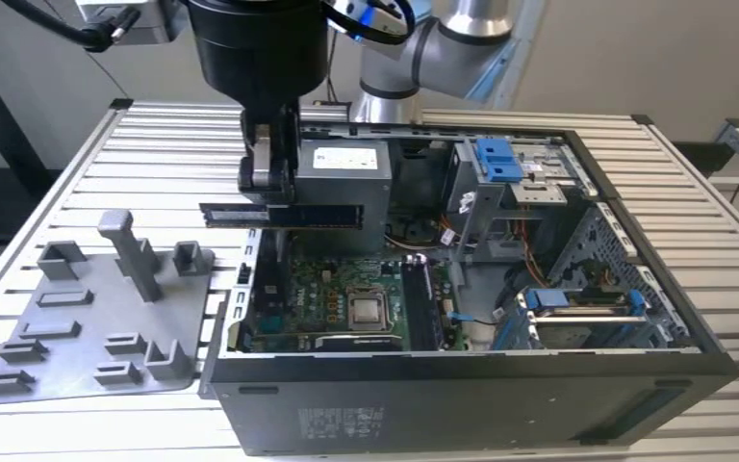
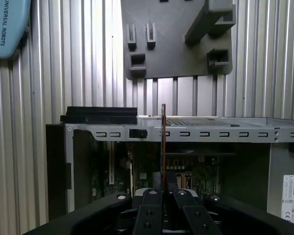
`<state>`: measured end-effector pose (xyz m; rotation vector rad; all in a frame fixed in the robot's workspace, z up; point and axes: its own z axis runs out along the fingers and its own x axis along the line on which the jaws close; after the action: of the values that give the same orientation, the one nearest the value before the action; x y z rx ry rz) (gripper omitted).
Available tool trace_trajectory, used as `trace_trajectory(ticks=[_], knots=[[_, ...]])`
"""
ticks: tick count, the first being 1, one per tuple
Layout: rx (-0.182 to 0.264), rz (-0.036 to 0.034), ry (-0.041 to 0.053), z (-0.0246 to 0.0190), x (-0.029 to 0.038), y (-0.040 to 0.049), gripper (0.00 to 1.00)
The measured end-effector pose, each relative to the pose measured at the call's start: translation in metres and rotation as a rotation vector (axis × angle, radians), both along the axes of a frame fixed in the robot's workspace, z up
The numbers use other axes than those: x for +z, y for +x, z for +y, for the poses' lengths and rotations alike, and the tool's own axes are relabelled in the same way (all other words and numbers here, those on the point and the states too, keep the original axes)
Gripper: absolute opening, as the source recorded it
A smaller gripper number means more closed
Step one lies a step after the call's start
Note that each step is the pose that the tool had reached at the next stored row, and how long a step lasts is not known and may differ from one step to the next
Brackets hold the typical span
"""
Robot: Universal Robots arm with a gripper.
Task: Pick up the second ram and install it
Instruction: 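Pick up the second ram and move it above second insertion slot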
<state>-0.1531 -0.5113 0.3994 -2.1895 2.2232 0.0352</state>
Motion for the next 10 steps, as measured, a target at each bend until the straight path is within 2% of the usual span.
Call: trace_trajectory(ticks=[10], knots=[[0.000,0.0000,-0.0001,0.0000,0.0000,0.0237,0.14]])
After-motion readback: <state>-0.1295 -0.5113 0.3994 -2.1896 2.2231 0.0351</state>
